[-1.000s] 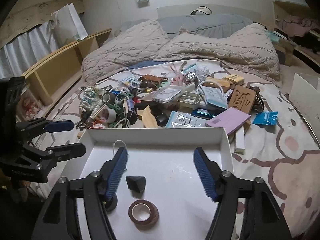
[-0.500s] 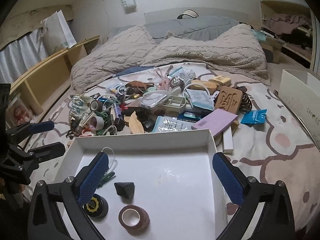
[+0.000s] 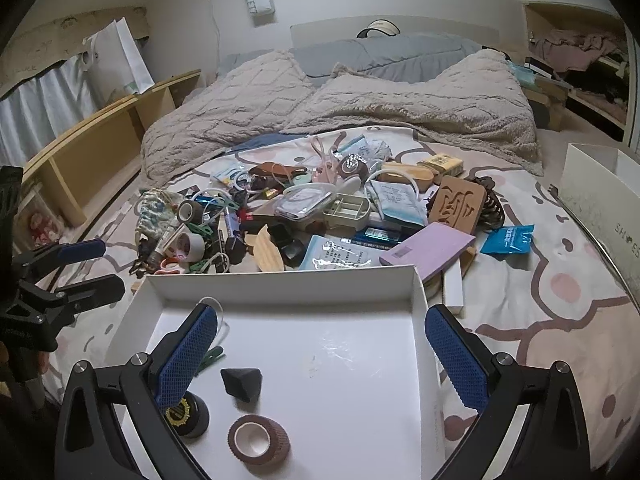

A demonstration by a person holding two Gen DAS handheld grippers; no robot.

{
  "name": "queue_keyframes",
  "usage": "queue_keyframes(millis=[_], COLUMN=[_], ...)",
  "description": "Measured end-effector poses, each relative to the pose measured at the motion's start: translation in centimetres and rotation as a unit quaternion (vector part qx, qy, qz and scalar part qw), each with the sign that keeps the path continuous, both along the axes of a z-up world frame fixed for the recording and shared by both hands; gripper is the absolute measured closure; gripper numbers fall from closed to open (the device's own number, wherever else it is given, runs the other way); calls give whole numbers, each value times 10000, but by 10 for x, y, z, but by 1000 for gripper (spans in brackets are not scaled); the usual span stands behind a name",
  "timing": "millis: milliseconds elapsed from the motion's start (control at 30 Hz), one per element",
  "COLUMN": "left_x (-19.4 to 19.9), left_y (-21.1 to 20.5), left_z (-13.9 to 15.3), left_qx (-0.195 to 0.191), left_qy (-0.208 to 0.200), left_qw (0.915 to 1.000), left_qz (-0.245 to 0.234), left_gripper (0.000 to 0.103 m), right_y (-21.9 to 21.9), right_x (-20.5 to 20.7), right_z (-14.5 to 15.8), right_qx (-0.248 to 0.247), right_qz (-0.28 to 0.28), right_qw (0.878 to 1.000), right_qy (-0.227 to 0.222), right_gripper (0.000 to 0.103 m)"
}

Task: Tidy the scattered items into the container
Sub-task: 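Withdraw both open grippers up and out of the white box, then move the left gripper to the clear labelled tube while the right approaches the blue packet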

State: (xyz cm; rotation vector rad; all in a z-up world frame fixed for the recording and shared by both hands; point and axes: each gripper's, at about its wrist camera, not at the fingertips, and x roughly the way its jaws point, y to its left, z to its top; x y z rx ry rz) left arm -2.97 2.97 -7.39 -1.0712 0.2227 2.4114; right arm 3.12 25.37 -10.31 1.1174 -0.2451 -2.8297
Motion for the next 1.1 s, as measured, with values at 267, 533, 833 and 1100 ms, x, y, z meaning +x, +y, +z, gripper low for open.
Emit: queue_keyframes(millis=[267,533,833,1100], left_x=[-8,-17,-34,-48], left_y=[-10,-24,-44,-65], left_z=[-1,0,-11,-22], left_qx=[-40,-101,-203,-353], left_qy=[24,104,18,-81], left_qw=[9998,9987,9959,9913], left_qz=[216,487,881,1267], left_gripper=[0,0,0,0], right_y=[16,45,84,105], right_x=[-5,-10,-11,-12], right_z=[1,0,-6,-17], right_qx=[-97,-131,-230,109], right_qz=[-80,-369,-786,-1070], right_qw=[9999,9992,9965,9940], right_qy=[-41,-60,-172,-208], right_gripper=[0,0,0,0])
